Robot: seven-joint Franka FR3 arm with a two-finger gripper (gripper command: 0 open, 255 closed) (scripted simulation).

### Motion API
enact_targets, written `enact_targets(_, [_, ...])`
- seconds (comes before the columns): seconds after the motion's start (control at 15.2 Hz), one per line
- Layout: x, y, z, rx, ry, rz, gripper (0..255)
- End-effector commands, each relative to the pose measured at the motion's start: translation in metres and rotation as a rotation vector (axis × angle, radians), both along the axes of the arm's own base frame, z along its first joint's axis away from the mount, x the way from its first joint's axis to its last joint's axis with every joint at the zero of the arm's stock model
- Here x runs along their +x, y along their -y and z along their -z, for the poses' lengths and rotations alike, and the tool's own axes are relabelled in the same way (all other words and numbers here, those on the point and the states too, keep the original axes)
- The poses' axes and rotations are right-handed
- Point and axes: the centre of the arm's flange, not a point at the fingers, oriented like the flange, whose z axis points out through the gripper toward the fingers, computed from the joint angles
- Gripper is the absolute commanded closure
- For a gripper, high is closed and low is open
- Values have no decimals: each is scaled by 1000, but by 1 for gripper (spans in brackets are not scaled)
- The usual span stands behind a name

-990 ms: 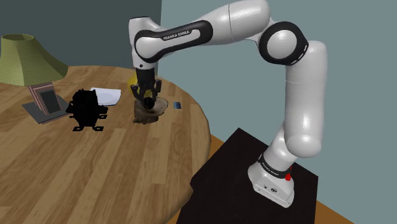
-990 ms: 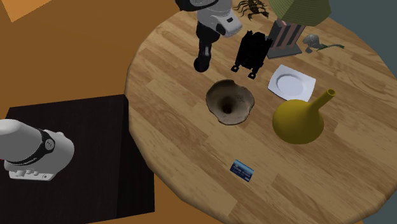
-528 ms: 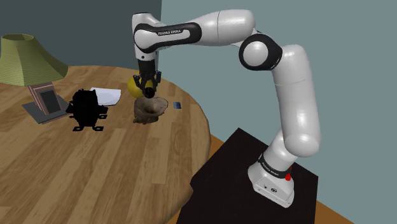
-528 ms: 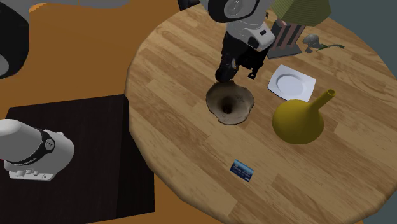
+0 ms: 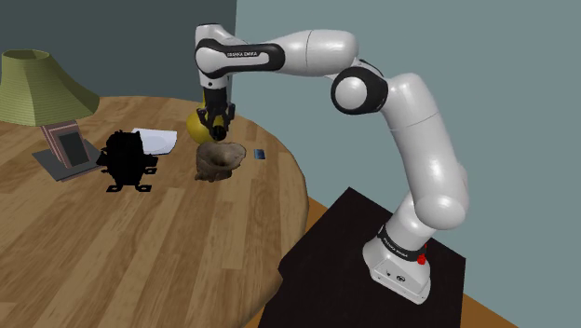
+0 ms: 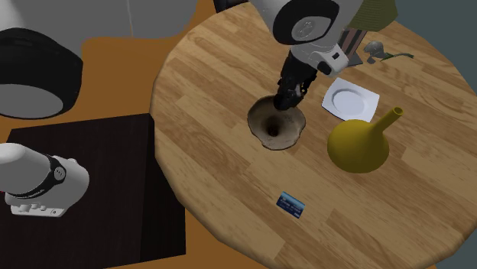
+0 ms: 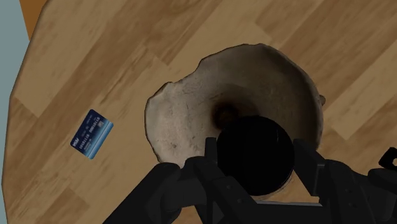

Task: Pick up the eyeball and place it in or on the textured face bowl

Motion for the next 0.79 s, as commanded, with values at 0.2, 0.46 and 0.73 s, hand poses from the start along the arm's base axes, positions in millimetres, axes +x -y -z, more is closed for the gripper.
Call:
enact_targets(0.2, [0,1,26,0,0,0,255])
enact_targets(0.46, [0,1,47,0,0,0,255])
enact_targets(0.73, [0,1,51,0,0,0,255])
